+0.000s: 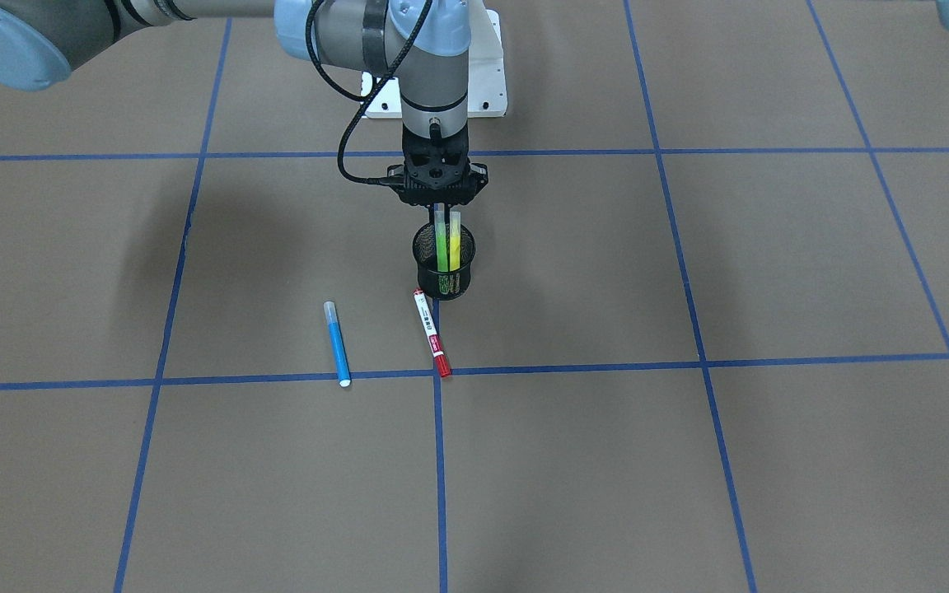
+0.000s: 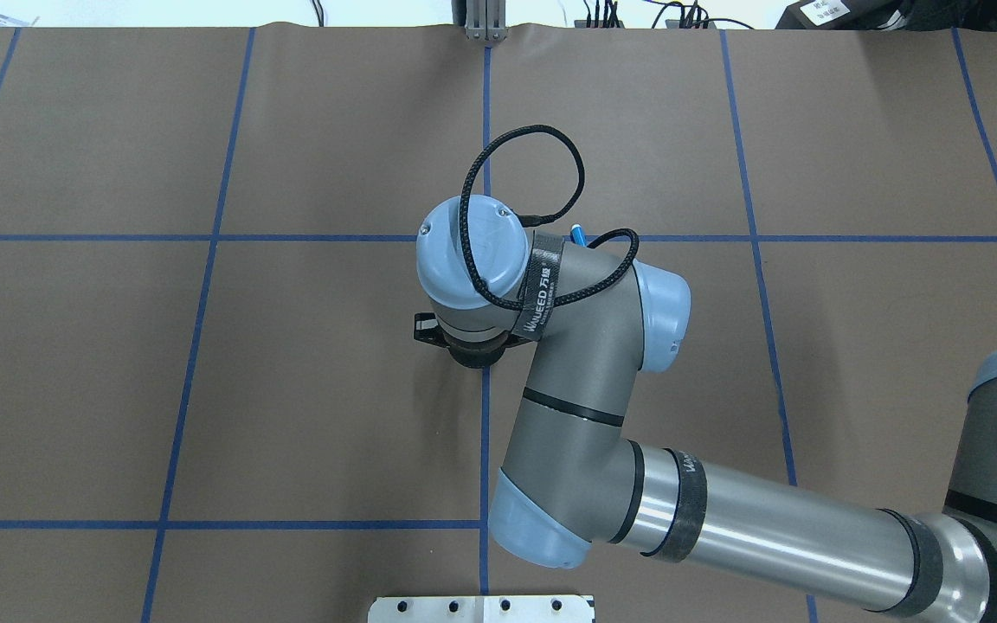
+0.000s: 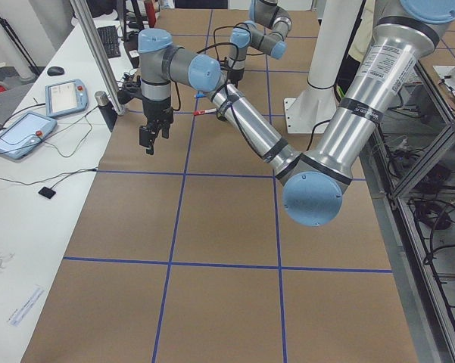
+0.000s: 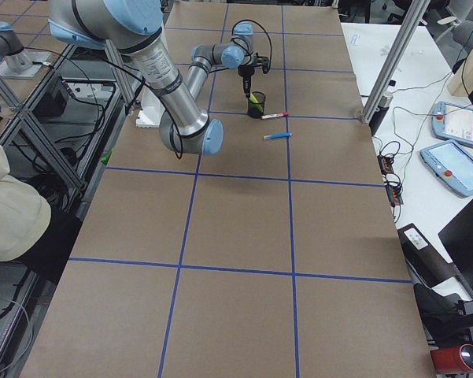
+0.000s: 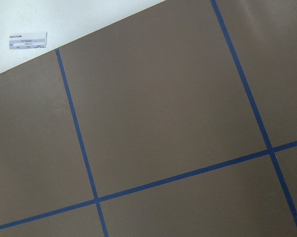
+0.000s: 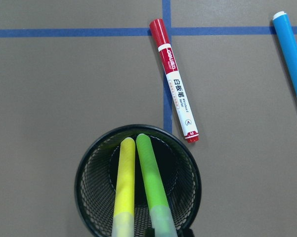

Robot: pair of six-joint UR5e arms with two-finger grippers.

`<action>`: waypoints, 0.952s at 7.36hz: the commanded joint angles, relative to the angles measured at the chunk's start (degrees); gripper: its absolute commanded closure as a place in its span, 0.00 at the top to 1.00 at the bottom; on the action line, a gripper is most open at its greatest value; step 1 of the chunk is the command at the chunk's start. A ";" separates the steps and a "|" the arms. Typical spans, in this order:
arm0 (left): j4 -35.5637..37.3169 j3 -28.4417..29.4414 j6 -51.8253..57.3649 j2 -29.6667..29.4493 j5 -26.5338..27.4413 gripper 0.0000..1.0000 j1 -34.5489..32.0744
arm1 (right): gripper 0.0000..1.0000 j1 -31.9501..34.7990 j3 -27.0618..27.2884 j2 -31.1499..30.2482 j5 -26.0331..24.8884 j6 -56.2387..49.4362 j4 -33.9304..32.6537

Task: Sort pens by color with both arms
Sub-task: 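Align the right gripper above the green highlighter in the cup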

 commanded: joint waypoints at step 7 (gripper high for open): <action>0.45 -0.13 -0.09 -0.09 -1.04 0.99 0.00 | 0.00 5.25 12.01 0.96 5.83 -2.90 -10.99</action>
